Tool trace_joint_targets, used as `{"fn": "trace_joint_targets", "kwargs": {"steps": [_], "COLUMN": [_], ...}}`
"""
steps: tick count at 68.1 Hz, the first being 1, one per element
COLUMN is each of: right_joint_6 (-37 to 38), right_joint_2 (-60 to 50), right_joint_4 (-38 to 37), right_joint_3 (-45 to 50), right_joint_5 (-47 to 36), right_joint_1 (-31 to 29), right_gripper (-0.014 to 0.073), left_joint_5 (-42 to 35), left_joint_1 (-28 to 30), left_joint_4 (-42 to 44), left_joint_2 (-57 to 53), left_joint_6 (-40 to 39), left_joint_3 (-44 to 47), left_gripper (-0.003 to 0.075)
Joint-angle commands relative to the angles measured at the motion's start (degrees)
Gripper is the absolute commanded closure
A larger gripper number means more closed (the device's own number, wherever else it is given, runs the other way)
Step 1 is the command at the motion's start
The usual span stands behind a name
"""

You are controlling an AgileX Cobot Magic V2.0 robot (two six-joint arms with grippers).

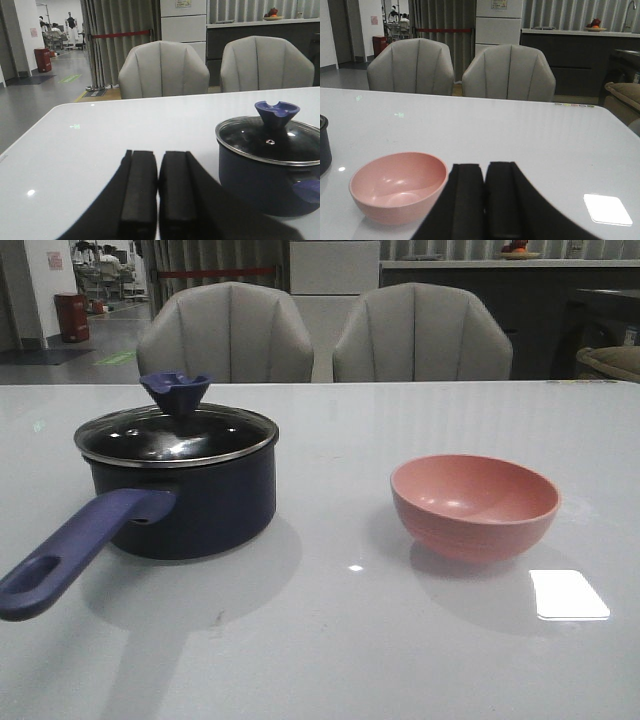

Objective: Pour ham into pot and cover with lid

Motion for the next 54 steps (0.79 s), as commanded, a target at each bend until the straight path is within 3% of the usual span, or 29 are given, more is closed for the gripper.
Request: {"fn": "trace_joint_targets", "kwargs": {"steps": [1, 54], "right_joint_6": [0.0, 0.0], "right_joint_2": [-1.3, -1.3], "right_joint_4": [-0.6, -0.6], "right_joint_3": [-0.3, -0.3], "right_joint_5": [-2.7, -1.9], "right_joint_1": [-0.4, -0.4], "right_gripper": [0.0467, 0.0467], "left_joint_5": [-4.5, -4.5], "left_joint_1": [0.1, 0.1], "left_joint_4": [-0.2, -0.2], "left_joint_2": [-1.1, -1.1], "left_joint_6": [-0.5, -0.5], "left_joint_3": [1.1, 1.1], "left_gripper": [0.0586, 0.0586]}}
